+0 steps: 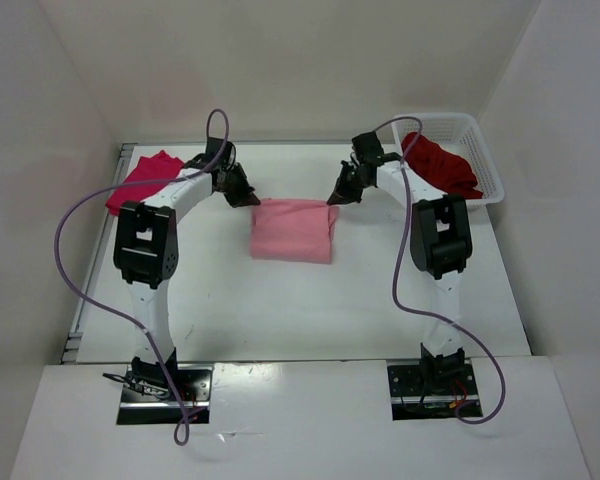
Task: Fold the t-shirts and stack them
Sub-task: Fold the long partially folded tshirt into a neat square
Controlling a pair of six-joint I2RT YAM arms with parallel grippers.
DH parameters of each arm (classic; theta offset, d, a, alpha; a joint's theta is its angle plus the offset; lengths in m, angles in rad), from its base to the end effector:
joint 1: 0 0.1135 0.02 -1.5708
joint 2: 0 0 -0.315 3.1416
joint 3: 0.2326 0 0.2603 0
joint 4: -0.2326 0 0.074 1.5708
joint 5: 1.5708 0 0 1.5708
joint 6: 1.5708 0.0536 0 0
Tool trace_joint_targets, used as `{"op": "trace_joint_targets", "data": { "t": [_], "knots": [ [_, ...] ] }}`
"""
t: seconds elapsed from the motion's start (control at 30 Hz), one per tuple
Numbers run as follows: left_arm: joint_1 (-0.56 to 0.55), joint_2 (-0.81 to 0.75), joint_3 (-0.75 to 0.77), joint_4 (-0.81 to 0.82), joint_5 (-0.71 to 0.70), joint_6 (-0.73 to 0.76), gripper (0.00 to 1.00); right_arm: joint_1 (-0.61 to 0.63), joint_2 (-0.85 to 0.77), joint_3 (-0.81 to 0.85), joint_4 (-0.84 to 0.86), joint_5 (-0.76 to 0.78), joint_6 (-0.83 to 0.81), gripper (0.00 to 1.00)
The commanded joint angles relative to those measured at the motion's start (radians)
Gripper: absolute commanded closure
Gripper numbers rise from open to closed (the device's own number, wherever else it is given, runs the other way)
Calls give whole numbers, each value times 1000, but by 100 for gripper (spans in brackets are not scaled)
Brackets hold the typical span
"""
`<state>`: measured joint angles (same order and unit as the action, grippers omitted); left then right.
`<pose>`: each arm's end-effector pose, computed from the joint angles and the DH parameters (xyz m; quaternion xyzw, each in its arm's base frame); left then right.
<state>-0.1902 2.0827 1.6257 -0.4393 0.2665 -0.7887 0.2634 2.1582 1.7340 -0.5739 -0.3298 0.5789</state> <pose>0.4948 -0.1096 0.2320 -0.2337 0.9067 -0.2648 0.2305 0.4953 0.1515 0.2213 0.1029 0.9418 0.2576 0.1899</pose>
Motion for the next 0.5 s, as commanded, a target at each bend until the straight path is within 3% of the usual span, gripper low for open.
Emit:
{"op": "trace_joint_targets", "data": {
  "t": [0.0,0.1,0.23,0.3,0.37,0.47],
  "knots": [
    [12,14,94,37,-67,3,95,-13,26,110,-12,51,-5,100],
    [40,-8,65,118,-26,-46,82,-13,35,183,-21,40,4,90],
    [49,-157,-16,214,-16,-70,53,-13,14,219,-43,40,4,72],
    [49,-197,-82,232,11,-70,48,-13,-46,171,-34,40,4,69],
    [26,-249,-143,257,57,-70,50,16,-116,61,5,31,4,70],
    [-41,-294,-288,277,126,-60,55,72,-167,-109,69,-49,13,94]
  ]
}}
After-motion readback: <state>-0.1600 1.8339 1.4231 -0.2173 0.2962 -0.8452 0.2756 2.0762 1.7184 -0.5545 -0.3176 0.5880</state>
